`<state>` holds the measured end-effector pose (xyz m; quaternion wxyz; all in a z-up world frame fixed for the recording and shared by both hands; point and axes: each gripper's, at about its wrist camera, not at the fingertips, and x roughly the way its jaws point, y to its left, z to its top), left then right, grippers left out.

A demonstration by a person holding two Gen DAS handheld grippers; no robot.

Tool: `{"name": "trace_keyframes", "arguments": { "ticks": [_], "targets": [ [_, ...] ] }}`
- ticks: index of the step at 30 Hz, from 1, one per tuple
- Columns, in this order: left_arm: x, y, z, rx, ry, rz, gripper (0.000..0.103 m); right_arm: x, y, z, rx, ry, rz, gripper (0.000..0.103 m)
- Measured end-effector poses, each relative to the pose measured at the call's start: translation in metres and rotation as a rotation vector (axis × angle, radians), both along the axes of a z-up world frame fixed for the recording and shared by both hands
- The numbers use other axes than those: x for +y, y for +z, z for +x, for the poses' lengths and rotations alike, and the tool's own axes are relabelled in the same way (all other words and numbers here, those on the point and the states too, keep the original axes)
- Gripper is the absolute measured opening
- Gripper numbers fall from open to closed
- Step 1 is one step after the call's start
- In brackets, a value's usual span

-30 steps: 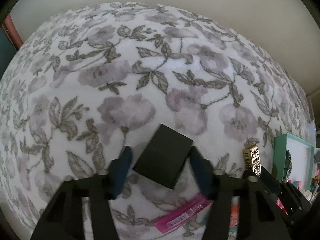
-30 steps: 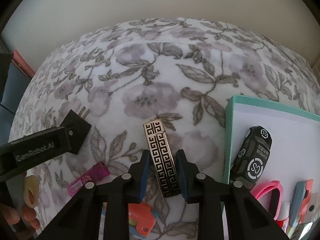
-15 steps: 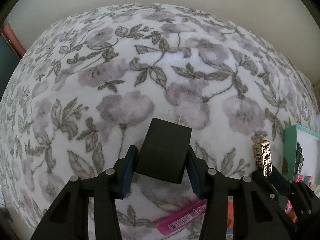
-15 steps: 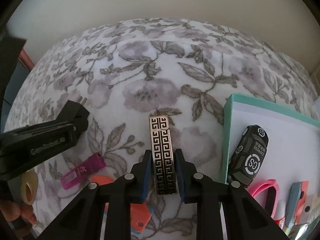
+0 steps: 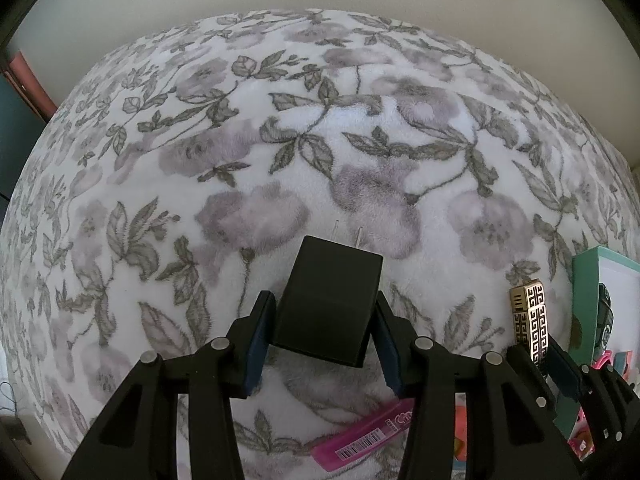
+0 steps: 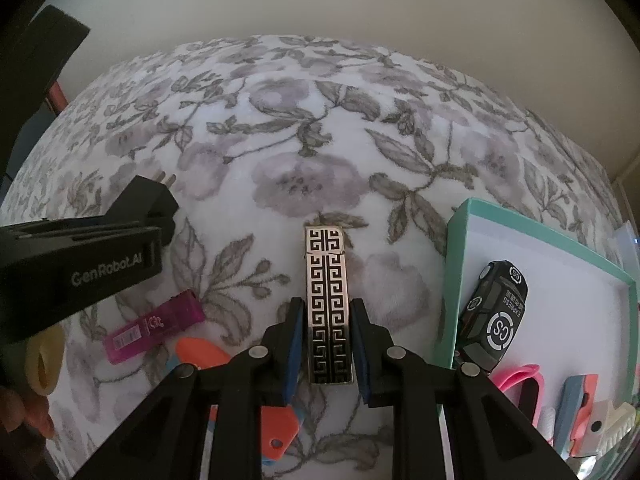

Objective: Organize rigid objects
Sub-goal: 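Lift and carry the gold bar with right tool over the tray while left tool carries the plug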

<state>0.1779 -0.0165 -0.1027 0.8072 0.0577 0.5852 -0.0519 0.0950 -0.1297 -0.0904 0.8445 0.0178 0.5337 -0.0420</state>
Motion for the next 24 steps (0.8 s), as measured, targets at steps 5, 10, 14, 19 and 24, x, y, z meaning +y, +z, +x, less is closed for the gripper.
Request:
{"name": "trace_keyframes", "arguments": {
  "ticks": [5,10,14,19,24],
  "targets": [
    [0.003,0.003,-0.001,0.011,0.003,-0.015,0.049,-0.001,0.001,0.0,0.005,-0.002,0.01,0.023],
    [0.011,0.004,0.0,0.023,0.016,-0.043,0.049,-0.007,0.002,0.0,0.011,-0.015,0.065,0.022],
    [0.014,0.007,0.001,0.023,0.023,-0.064,0.049,-0.012,0.004,-0.002,0.004,-0.036,0.132,0.022],
    [0.013,0.025,0.0,-0.008,0.026,-0.083,0.048,-0.022,0.008,-0.004,-0.007,-0.063,0.224,0.022],
    [0.014,0.059,0.0,-0.083,0.024,-0.117,0.048,-0.033,0.026,-0.007,-0.054,-0.086,0.278,0.022]
  ]
}}
